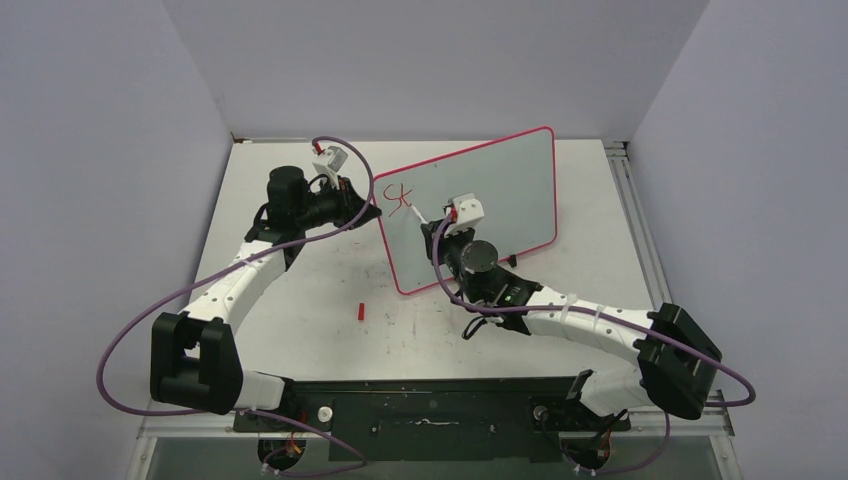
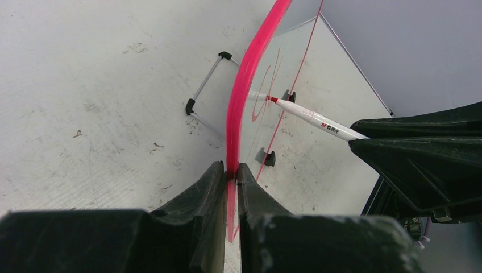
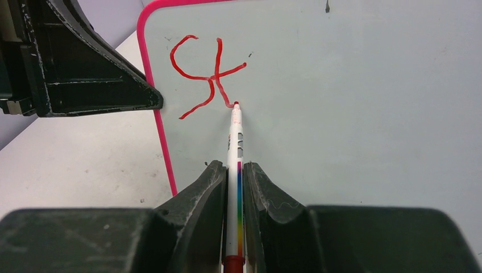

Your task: Write a sentence on the whiteboard

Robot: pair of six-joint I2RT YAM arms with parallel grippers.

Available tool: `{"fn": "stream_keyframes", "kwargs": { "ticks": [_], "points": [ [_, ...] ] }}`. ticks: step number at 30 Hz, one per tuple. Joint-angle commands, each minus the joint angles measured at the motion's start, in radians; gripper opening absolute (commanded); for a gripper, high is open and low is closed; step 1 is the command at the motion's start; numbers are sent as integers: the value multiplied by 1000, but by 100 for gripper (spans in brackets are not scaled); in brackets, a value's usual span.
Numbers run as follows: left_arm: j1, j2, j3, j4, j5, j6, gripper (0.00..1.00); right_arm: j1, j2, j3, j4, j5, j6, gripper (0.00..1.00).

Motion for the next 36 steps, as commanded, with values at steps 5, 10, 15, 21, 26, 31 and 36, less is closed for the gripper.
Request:
{"fn": "stream_keyframes", "kwargs": {
  "ticks": [5,10,15,21,26,31,36],
  "points": [
    [-4,-40,8,21,25,7,0,1,-110,55,-26,-22,-21,5],
    [-5,-43,10,17,24,7,0,-4,-169,58,-59,-42,-25,5],
    [-4,-45,10,14,23,9,0,-71,-172,46,-44,-127,12,5],
    [-5,-49,10,7,19,18,0,-109,-145,48,-29,-180,24,5],
    [-5,-41,13,5,21,18,0,-118,-119,53,-20,-194,25,5],
    [-4,-41,14,4,21,18,0,-120,-95,53,-11,-193,26,5],
    [-4,-38,15,5,22,18,0,-121,-79,56,-1,-187,26,5]
  ]
}}
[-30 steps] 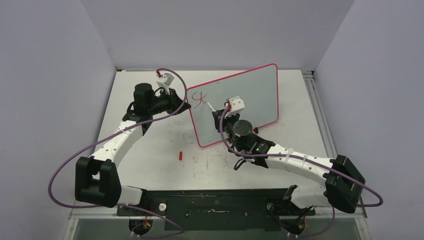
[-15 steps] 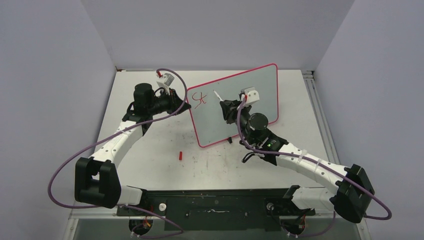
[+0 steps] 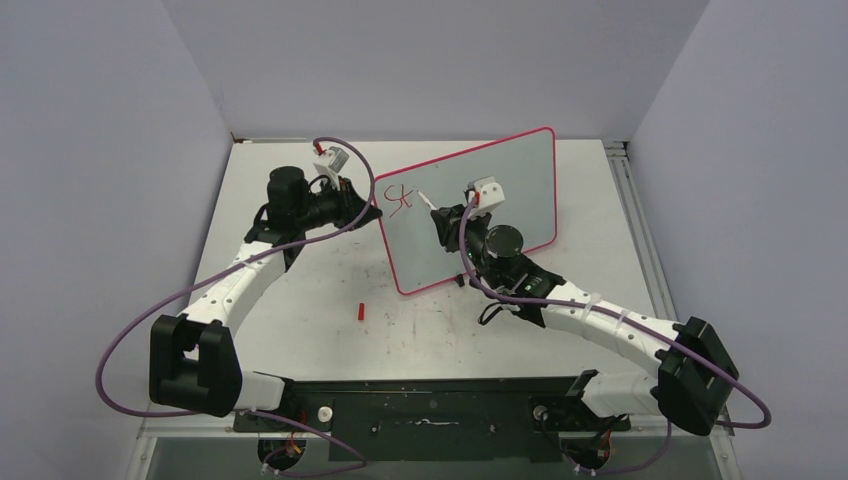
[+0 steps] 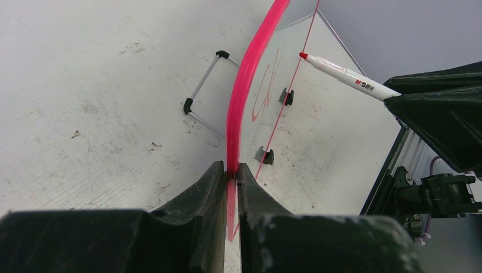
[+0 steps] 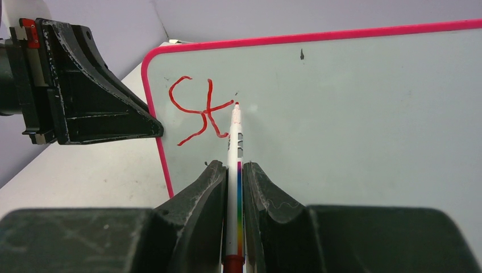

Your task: Write a sentence on the whiteboard

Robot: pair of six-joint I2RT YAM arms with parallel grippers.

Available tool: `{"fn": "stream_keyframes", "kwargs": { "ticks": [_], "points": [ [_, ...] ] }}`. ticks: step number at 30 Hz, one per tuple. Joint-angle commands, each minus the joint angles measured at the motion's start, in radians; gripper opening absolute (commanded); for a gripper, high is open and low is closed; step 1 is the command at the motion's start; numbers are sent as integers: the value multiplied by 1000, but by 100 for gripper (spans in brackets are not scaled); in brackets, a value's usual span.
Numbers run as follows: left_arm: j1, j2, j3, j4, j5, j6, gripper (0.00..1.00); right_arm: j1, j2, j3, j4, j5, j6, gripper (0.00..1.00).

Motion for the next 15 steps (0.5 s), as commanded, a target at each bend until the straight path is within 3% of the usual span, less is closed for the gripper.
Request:
{"fn": "stream_keyframes", "kwargs": {
  "ticks": [1,15],
  "points": [
    [0,-28,16,16,21,7,0,-8,17,36,58,-11,5,5],
    [-1,-29,18,16,23,7,0,-10,49,46,71,5,3,5]
  ]
}}
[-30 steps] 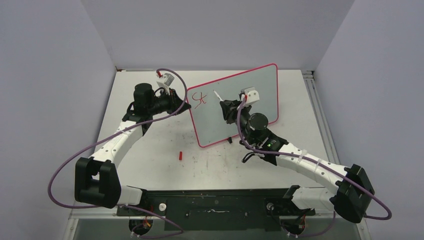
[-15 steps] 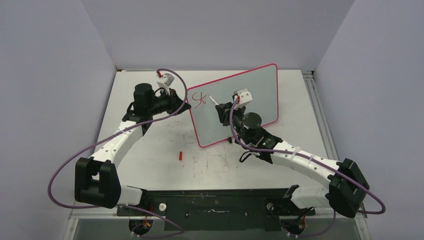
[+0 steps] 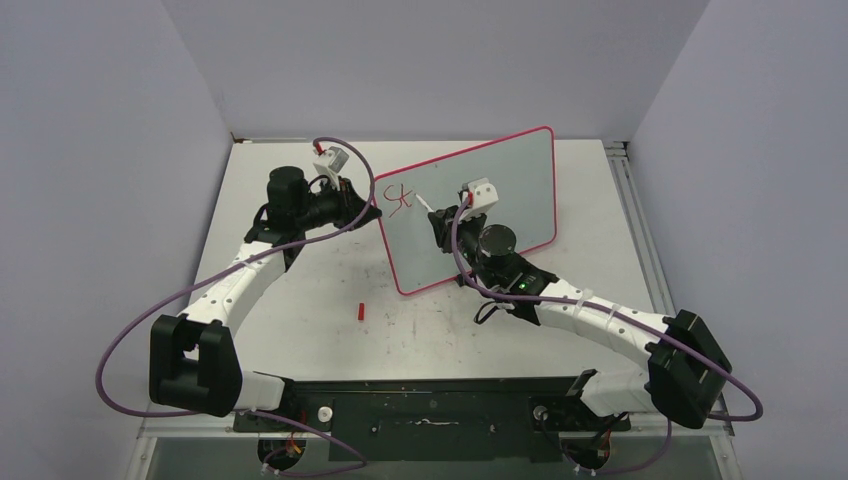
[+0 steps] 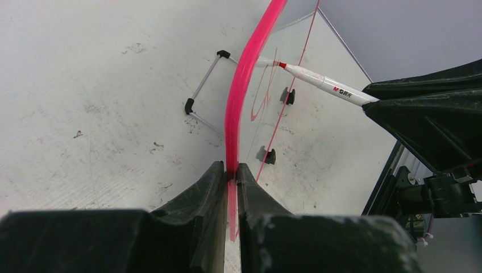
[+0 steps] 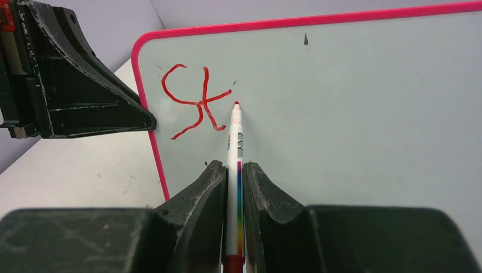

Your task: Write a sentence on the whiteboard

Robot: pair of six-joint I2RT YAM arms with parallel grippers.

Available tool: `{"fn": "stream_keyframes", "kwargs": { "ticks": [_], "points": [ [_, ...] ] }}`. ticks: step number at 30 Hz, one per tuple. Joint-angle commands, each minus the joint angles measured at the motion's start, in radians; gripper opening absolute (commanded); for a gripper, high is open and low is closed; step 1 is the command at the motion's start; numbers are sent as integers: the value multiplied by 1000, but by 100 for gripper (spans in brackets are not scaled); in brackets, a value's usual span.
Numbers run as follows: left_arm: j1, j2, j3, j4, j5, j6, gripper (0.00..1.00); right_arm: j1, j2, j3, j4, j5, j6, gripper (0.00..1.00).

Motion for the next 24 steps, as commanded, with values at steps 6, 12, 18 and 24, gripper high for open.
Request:
{"fn": "stream_keyframes", "kwargs": {
  "ticks": [6,12,18,24],
  "points": [
    [0,-31,18,18,24,1,0,-9,-7,32,53,39,5,5],
    [0,-31,18,21,27,-2,0,-8,-15,17,42,57,7,5],
    [-1,-31,18,22,27,-2,0,-9,-17,5,30,59,14,5],
    [0,-32,17,22,27,-2,0,2,-27,-15,17,61,23,5]
  ]
}}
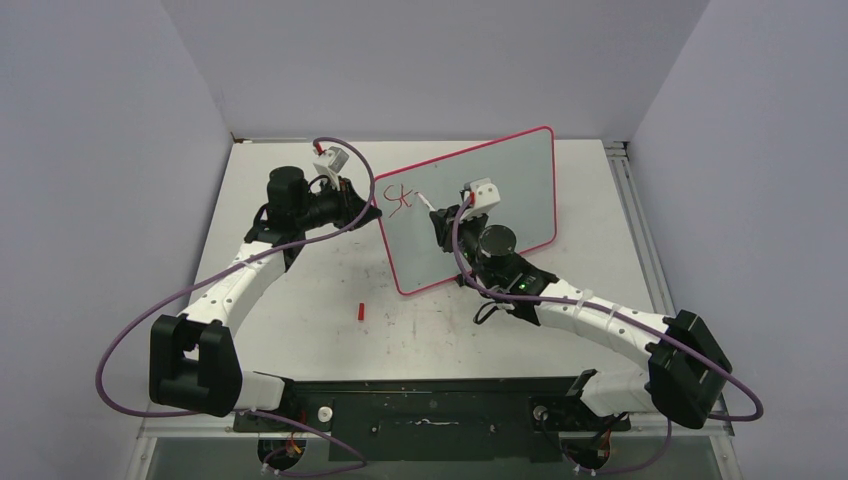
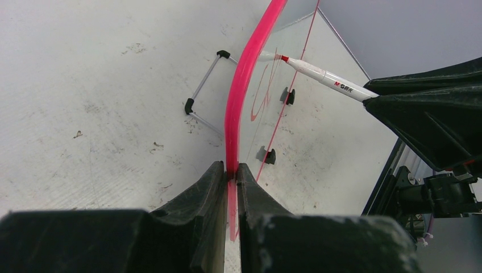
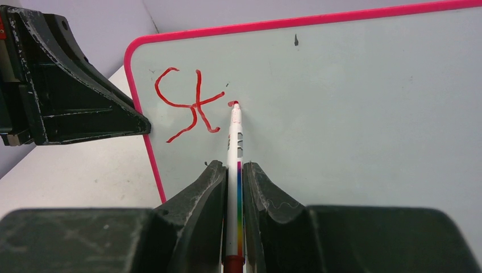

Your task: Write a sentence on the whiteboard

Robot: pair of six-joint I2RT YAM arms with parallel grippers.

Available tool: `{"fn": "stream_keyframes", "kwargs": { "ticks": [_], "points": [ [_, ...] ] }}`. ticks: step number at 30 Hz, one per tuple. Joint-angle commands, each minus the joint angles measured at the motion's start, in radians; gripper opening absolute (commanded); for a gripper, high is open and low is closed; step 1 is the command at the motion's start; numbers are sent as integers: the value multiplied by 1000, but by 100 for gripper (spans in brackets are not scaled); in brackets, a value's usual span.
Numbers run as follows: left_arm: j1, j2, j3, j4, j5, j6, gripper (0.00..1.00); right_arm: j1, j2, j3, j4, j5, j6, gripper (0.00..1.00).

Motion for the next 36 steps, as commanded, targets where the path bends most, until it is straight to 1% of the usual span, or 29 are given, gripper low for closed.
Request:
{"fn": "stream_keyframes", "kwargs": {
  "ticks": [1,18,36],
  "points": [
    [-1,-32,18,22,28,-3,0,3,-31,-22,13,37,16,5],
    [-2,-33,15,21,25,-3,0,23,-52,-58,0,54,32,5],
    [-2,-34,16,21,29,-1,0,26,-19,-25,71,90,23,5]
  ]
}}
